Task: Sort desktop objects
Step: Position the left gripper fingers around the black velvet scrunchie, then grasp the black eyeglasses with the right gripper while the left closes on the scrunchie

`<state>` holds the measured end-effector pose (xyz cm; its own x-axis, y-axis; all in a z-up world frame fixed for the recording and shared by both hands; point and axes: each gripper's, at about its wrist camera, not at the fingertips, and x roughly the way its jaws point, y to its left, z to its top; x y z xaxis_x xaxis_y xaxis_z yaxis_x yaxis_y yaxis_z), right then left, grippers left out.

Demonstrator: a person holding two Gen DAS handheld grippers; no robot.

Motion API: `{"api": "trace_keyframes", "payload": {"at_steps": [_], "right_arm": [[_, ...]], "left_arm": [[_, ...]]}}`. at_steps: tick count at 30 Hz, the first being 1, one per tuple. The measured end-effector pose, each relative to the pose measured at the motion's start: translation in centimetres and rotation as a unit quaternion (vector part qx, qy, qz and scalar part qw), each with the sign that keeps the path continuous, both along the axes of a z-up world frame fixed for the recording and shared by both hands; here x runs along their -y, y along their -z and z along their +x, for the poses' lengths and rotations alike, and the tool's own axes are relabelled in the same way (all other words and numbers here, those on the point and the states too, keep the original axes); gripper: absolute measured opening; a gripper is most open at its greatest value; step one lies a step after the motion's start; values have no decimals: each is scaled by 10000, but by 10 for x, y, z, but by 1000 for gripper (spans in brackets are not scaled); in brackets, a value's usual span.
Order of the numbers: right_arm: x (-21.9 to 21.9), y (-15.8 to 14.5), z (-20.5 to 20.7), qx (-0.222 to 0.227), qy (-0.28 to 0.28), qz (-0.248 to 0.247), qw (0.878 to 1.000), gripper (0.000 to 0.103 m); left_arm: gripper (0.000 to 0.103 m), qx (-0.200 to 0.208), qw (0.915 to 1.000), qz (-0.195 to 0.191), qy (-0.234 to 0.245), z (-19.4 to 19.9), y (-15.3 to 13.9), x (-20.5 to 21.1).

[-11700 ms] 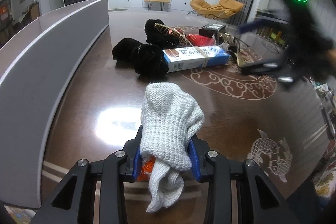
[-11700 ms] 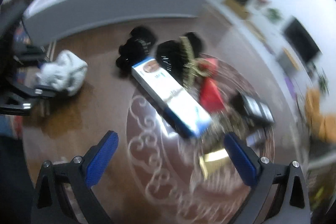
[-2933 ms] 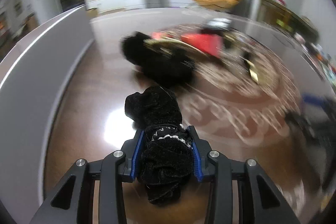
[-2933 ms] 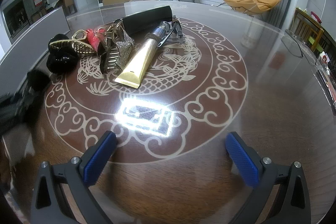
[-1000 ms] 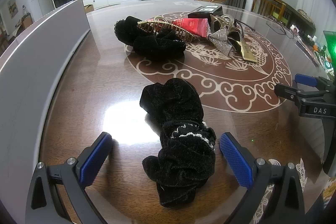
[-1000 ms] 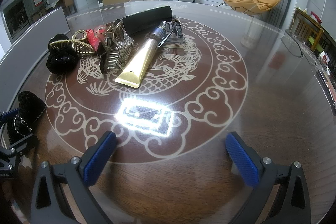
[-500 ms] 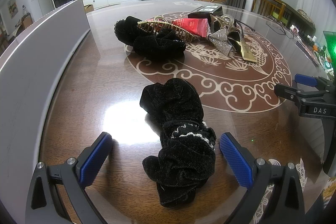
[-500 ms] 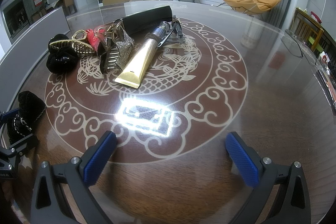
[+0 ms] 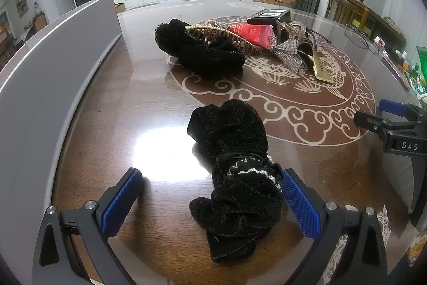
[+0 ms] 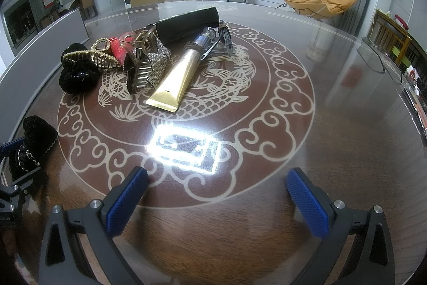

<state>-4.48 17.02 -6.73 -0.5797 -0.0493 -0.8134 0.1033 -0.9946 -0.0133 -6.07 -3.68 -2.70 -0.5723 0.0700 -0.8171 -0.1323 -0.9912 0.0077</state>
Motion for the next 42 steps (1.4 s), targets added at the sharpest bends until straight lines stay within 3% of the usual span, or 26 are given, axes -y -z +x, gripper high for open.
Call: {"api": "trace_keyframes", "payload": {"at_steps": [19, 21, 24, 30, 32, 35, 36, 38, 39, 40, 41, 42], "right_arm": [[-1, -1, 0, -5, 2, -22, 10000, 103], [-1, -1, -10, 129, -110, -168, 9997, 103], [-7, -16, -18, 132, -260, -845, 9960, 98], [-23, -26, -71, 83, 449, -842, 9954, 88], [-28, -34, -90, -45, 503, -1234, 9911, 87], [-18, -44, -117, -157, 385, -1011, 9940, 86], [-12, -44, -129, -121, 300, -879, 9956, 83], [-7, -38, -152, 64, 206, -811, 9965, 65], [-7, -33, -163, 196, 190, -881, 9957, 59], [-8, -27, -171, 323, 185, -969, 9946, 43], [-11, -22, -180, 410, 150, -1236, 9914, 35], [-14, -22, -179, 412, 151, -1372, 9896, 30]], "left_arm": [[103, 121, 9999, -6, 85, -5, 0, -1], [103, 184, 9997, -16, 129, -7, -1, -2], [103, 215, 9996, -22, 197, -10, -2, -3], [103, 139, 9997, -7, 197, -11, 0, -4], [103, 145, 9997, -7, 204, -11, 0, -5], [103, 197, 9995, -12, 229, -13, -1, -6], [103, 219, 9995, -12, 248, -14, -1, -6], [103, 237, 9994, 23, 267, -15, -2, -4], [103, 242, 9993, 82, 265, -15, -2, -2], [103, 237, 9993, 152, 254, -16, -3, 1], [101, 214, 9993, 218, 237, -16, -4, 3], [94, 167, 9992, 281, 224, -16, -5, 6]]}}
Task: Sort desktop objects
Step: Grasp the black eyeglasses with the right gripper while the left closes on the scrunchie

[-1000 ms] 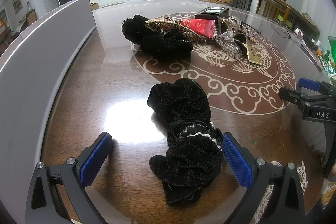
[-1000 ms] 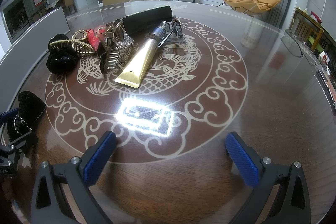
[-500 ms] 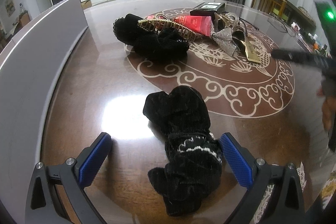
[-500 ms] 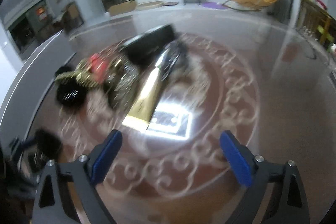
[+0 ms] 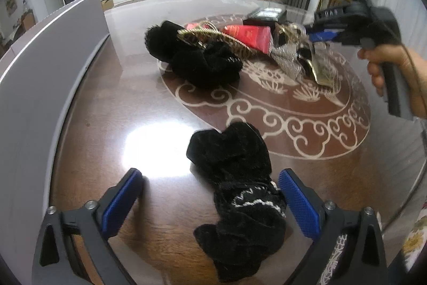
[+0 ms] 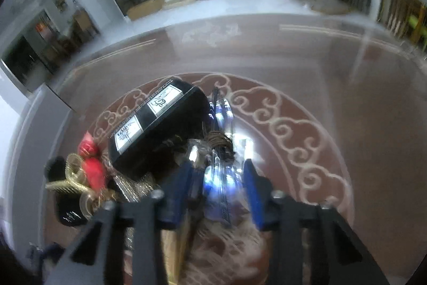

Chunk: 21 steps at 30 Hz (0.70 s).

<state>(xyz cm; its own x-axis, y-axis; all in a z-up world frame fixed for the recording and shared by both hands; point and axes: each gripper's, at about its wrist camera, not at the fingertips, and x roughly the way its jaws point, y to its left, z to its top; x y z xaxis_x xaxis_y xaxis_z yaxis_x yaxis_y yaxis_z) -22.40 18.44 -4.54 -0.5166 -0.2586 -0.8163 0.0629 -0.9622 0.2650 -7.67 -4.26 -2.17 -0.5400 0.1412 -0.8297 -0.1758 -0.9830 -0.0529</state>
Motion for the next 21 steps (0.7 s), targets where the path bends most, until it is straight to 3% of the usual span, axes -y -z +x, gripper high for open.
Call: {"api": "trace_keyframes", "payload": {"at_steps": [1, 2, 7, 12, 15, 16, 17, 19, 21], "right_arm": [[-2, 2, -4, 49, -4, 1, 10000, 13], [-2, 4, -5, 124, -96, 17, 9999, 10], [-7, 6, 35, 11, -437, 104, 9990, 8], [-9, 9, 136, -41, -739, 5, 9973, 8], [-14, 10, 187, -156, -649, -36, 9978, 11], [-15, 6, 200, -189, -617, 4, 9979, 20], [-13, 7, 205, -187, -654, 124, 9976, 39], [-5, 5, 205, -184, -774, 452, 9958, 60], [6, 8, 198, -149, -933, 789, 9924, 62]], "left_arm": [[91, -26, 10000, 26, -2, 1, -1, 1], [88, -43, 10000, 59, 9, 1, -1, 2], [79, -154, 9995, 151, 229, 11, -2, -3], [79, -204, 9977, 183, 620, 40, -2, -9], [80, -197, 9975, 252, 623, 49, -4, -6], [80, -183, 9977, 285, 594, 47, -4, -5], [80, -163, 9977, 314, 582, 46, -4, -3], [81, -132, 9981, 308, 508, 43, -6, 1], [85, -135, 9987, 335, 371, 37, -9, 4]]}}
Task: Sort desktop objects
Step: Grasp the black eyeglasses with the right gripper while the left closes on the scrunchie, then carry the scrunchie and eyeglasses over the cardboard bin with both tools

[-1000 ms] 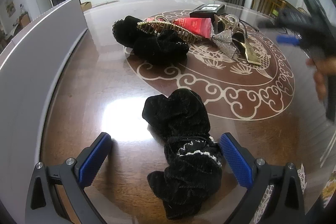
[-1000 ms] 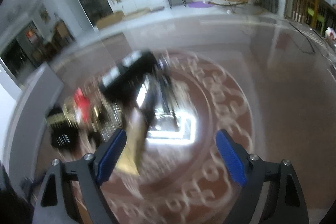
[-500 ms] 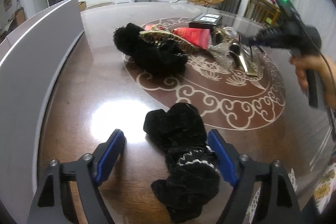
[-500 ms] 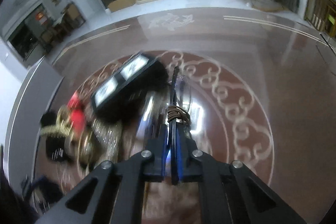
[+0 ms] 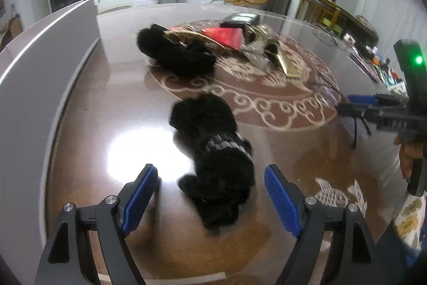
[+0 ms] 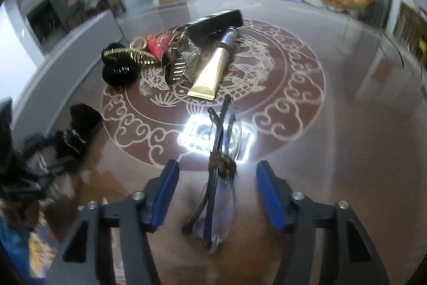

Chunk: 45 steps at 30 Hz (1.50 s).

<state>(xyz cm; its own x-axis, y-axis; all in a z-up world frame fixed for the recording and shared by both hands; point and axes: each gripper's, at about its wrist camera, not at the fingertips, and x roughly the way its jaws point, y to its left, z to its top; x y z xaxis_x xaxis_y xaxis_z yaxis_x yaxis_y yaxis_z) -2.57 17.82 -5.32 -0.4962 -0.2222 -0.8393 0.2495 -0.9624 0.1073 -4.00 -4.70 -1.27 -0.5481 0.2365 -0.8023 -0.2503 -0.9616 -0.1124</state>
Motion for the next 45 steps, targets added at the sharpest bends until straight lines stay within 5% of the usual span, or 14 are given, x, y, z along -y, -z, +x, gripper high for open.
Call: {"api": "trace_keyframes", "payload": {"at_steps": [4, 5, 7, 8, 10, 17, 21, 27, 35, 41, 43, 45], "right_arm": [[4, 9, -15, 296, -35, 413, 9987, 59], [3, 8, -16, 242, -17, 367, 9990, 39], [-2, 5, -15, 259, -14, 279, 9993, 13], [-7, 4, -13, 282, 25, 163, 9995, 13], [-14, -3, -6, 242, 85, 36, 9997, 12], [8, -60, 15, -108, -211, -465, 9986, 12], [67, -100, 14, -341, -784, -716, 9938, 12], [197, -150, 5, -584, -1854, -1347, 9716, 12], [369, -157, -1, -388, -2968, -1764, 9377, 12], [430, -106, -27, 309, -2983, -1675, 9391, 14], [441, -83, -33, 620, -2910, -1450, 9436, 16], [440, -72, -36, 672, -2845, -1358, 9466, 28]], "left_arm": [[96, 255, 9994, 52, -211, -20, 3, -3], [94, 290, 9994, 10, -196, -23, 5, -6], [59, 139, 9993, -273, -230, -23, 2, -15], [34, 150, 9994, -256, -166, -23, 0, -17], [34, 267, 9993, 207, -165, -21, -5, -10], [34, -196, 9969, 695, -309, 18, -62, 27], [34, -508, 9943, 815, -455, 38, -110, 62], [34, -825, 9896, 434, -1098, 55, -156, 147], [34, -164, 9727, -202, -2306, 55, -116, 272], [37, 403, 9638, -268, -2621, 53, -79, 304], [43, 559, 9595, -353, -2738, 52, -70, 305], [76, 575, 9556, -478, -2849, 51, -66, 303]]}}
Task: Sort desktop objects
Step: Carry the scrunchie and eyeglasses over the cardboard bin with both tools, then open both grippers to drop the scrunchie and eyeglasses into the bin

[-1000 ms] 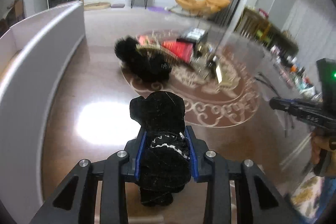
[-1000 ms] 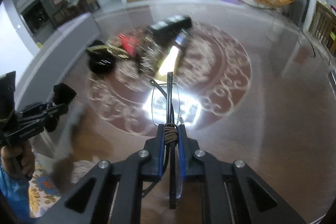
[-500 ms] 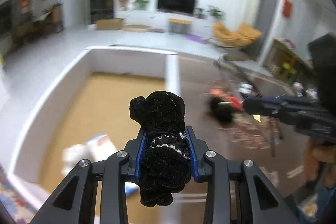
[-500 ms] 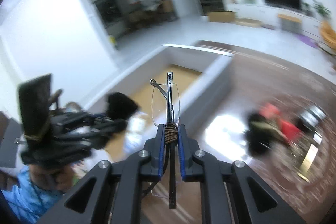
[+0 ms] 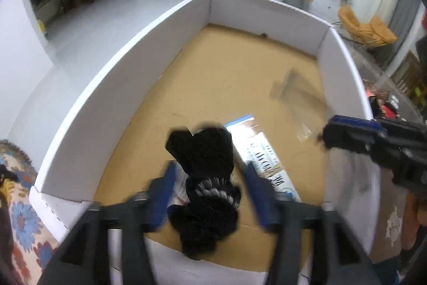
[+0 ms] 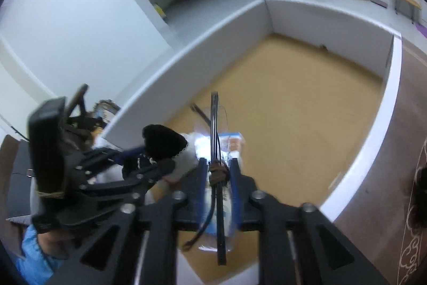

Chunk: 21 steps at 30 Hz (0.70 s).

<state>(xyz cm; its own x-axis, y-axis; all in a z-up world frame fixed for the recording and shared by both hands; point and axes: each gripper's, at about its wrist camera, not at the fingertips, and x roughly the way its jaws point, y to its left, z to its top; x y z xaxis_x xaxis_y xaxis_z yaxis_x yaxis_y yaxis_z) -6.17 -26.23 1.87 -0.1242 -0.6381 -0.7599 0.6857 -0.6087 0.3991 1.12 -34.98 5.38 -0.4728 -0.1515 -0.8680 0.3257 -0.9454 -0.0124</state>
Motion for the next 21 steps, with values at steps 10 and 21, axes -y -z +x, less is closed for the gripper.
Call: {"api": "trace_keyframes", "payload": {"at_steps": [10, 21], "right_arm": [[-96, -39, 35, -1375, 409, -418, 9888, 85], [-351, 34, 57, -2054, 2902, 1541, 9219, 93]], "left_arm": [[86, -1063, 9938, -322, 57, 21, -39, -56], [103, -2005, 9577, 34, 2064, 45, -63, -268]]}}
